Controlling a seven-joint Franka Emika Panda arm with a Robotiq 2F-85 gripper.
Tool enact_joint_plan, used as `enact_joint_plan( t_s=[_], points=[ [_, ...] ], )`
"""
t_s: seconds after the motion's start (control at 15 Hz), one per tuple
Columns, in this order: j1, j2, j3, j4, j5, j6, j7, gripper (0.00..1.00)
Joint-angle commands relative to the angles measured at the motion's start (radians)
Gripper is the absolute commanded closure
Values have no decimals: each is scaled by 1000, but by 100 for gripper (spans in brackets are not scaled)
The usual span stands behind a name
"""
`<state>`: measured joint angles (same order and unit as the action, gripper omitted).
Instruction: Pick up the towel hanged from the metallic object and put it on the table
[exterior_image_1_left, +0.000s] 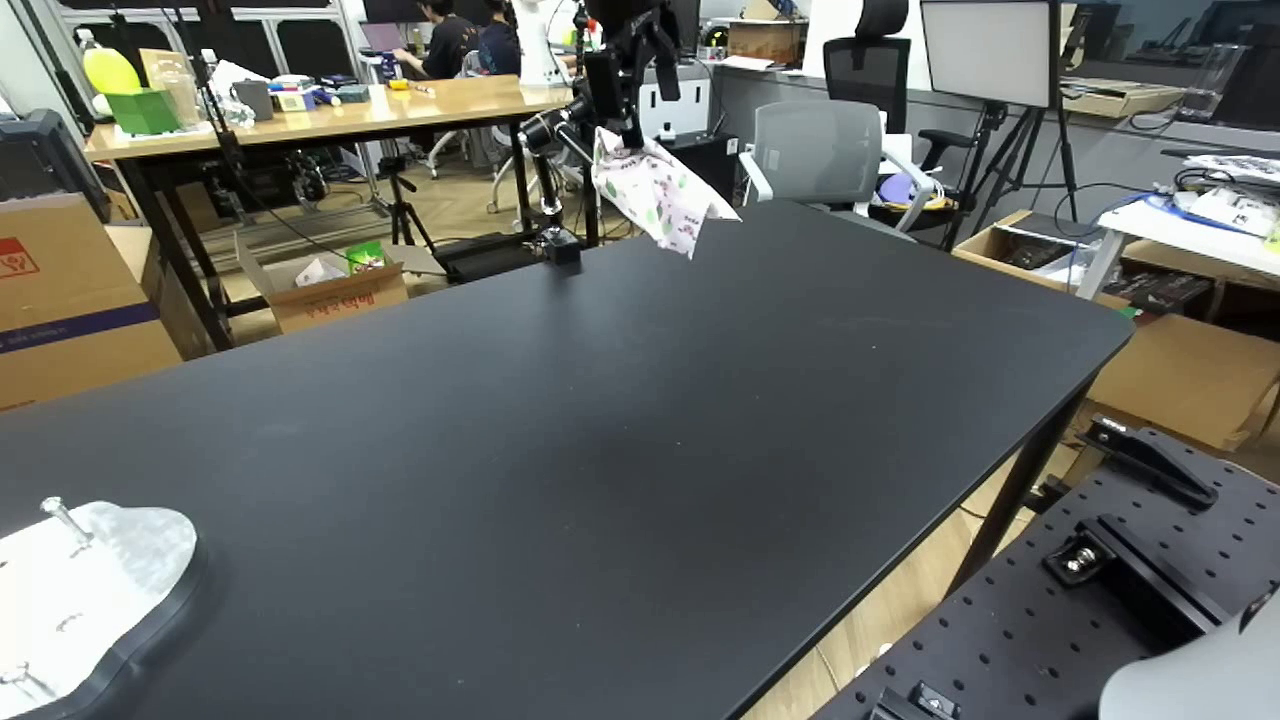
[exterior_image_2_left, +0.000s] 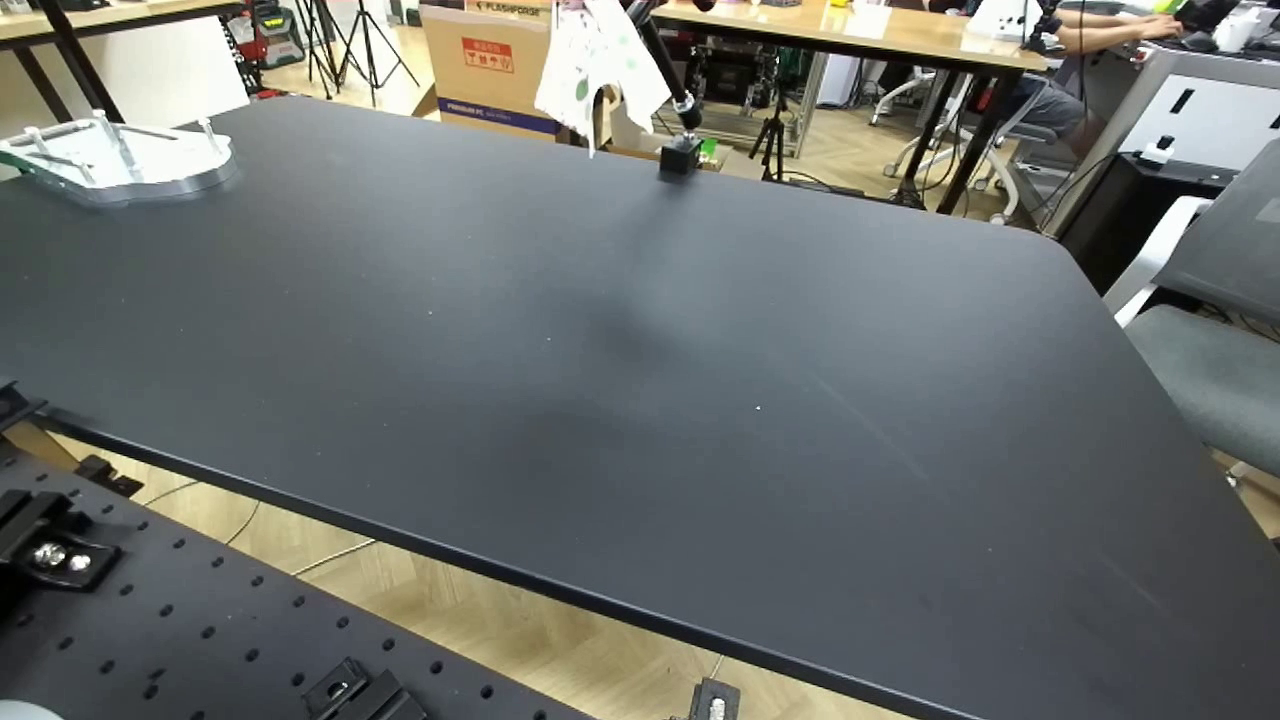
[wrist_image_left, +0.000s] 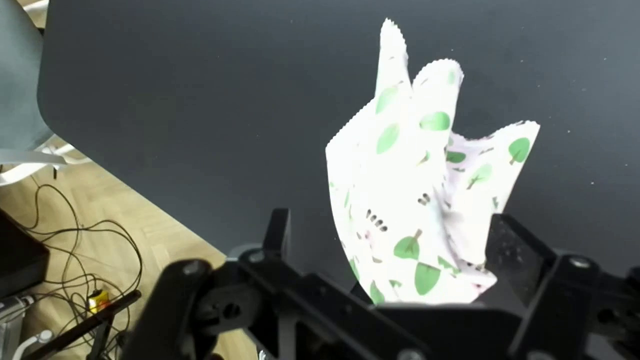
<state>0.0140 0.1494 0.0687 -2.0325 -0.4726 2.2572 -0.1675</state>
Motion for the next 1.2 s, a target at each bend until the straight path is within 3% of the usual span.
enact_joint_plan(
  t_s=[0.0,0.07,0.13,0.8,1.13],
  points=[
    [19,46,-11,48,6,30,-41,0],
    [20,51,-10,49,13,37,-50,25],
    [22,55,-10,52,17,42,-54,26],
    [29,38,-5,42,90,16,-114,95],
    [36,-16,-4,9,132,-32,-79,99]
  ],
)
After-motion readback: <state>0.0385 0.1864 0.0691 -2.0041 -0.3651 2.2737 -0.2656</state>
